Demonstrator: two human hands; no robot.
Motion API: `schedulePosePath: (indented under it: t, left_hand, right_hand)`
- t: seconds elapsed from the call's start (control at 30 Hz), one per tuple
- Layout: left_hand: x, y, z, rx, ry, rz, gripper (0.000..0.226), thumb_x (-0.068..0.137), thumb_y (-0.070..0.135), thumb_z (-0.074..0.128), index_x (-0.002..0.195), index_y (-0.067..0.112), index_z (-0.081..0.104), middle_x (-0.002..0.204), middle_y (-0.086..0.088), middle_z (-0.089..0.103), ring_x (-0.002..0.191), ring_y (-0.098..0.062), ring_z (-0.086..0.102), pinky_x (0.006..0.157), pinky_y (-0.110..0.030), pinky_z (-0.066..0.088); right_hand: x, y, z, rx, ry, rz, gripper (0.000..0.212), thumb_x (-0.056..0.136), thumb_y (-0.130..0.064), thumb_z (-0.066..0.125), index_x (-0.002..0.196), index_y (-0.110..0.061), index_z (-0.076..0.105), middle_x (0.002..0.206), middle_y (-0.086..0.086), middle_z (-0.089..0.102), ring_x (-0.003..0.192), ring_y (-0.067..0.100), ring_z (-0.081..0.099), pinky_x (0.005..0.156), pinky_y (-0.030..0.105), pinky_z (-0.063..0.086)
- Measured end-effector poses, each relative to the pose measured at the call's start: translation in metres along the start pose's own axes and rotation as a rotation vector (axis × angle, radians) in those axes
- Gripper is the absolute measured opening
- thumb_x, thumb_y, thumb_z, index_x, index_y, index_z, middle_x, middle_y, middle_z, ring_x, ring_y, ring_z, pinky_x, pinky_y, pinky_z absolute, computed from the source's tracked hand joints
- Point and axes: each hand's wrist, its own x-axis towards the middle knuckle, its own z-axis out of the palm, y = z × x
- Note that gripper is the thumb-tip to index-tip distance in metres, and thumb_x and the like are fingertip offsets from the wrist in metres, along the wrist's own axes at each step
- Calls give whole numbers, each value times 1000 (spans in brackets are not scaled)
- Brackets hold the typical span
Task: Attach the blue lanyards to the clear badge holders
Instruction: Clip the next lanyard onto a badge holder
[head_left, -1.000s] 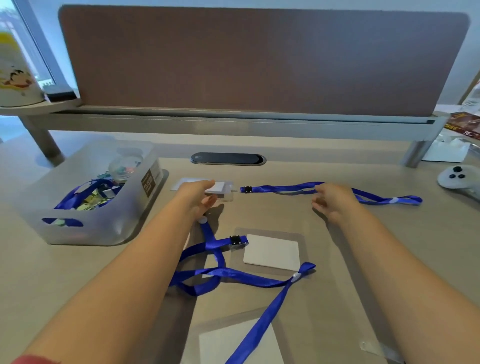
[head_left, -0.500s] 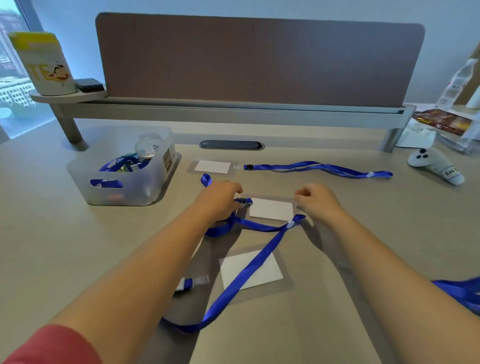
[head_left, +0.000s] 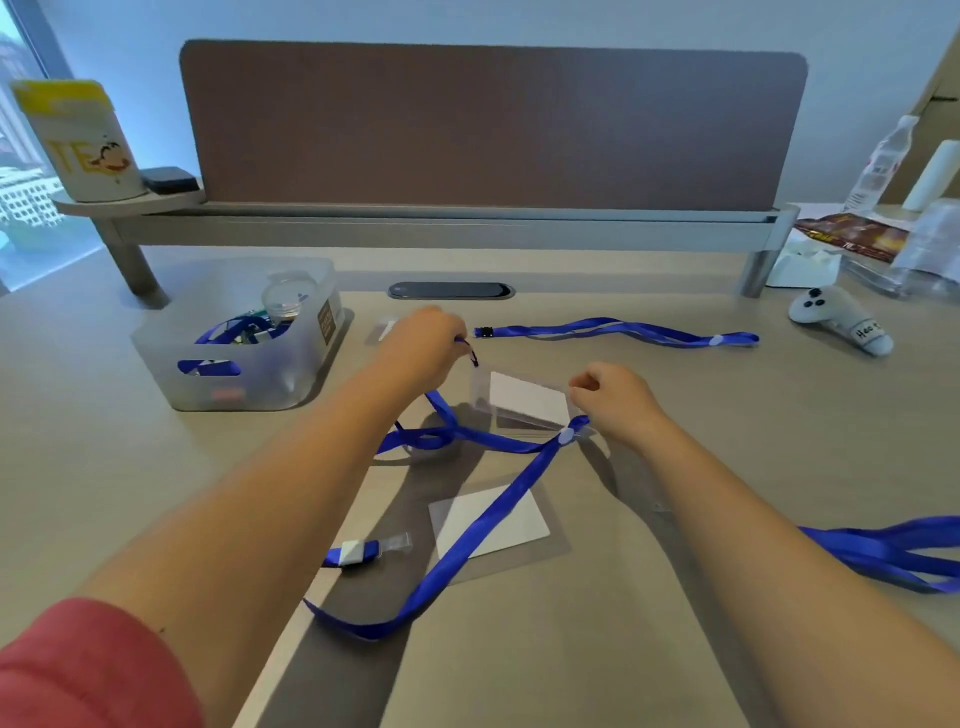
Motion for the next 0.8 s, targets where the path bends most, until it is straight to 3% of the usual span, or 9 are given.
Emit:
schedulePosePath:
  t: [0.2,0.3,0.37,0.43,0.5,0.6,0.7,0.8]
  left_hand:
    - [-4,8,-39,19,165,16,35,97,25,37,108,3,62,100,-14,63,81,-23,53,76,-34,47]
    - [-5,15,-55,-2,193,25,35,97,25,37,103,3,64,94,-15,66,77,-25,52,78,-36,50]
    - [-8,18,-65,-36,180,41,34,97,25,38,99,3,63,86,-12,59,76,-23,50,67,-30,45]
    - [-12,20,-71,-87,164,49,30,96,27,39,86,7,59,80,-10,52,72,-22,46,53,-22,34]
    - [-17,16,-75,-171,163,44,29,96,26,39,80,7,54,78,-10,50,66,-20,43,49,-21,28]
    - [-25,3,-76,-362,166,8,29,95,22,42,98,3,63,86,-9,54,75,-18,46,58,-22,35]
    - [-37,-11,-72,-508,119,-40,29,95,17,42,111,1,60,93,-8,54,85,-17,46,68,-21,38]
    - [-48,-21,-67,-485,-9,-70,28,95,17,42,112,1,58,98,-14,57,86,-17,46,66,-18,38]
  right_hand:
    - [-15,-23,4,117,-44,-93,27,91,-19,50,114,-5,57,118,14,60,91,16,50,79,28,44]
    - [-23,-35,6,153,-60,-149,42,86,-20,59,125,-8,49,128,10,54,108,22,52,88,32,46]
    - [-24,-40,9,161,-32,-164,46,86,-19,59,129,-10,46,133,8,51,117,23,50,94,33,45]
    - [-23,-42,10,223,22,-150,36,89,-17,54,124,-9,50,127,9,54,107,21,52,88,32,46]
    - [-21,-43,9,267,85,-139,27,93,-16,48,117,-5,54,116,11,58,93,17,49,77,29,42]
    - [-19,-45,3,445,164,-131,25,94,-12,44,114,-1,54,100,6,52,92,16,47,69,23,39]
    - [-19,-51,-8,457,220,-193,22,95,-13,43,113,-6,53,102,4,49,94,18,45,60,18,39]
    - [-20,-57,-13,212,209,-312,24,95,-16,40,115,-16,54,107,5,52,105,25,49,84,36,45]
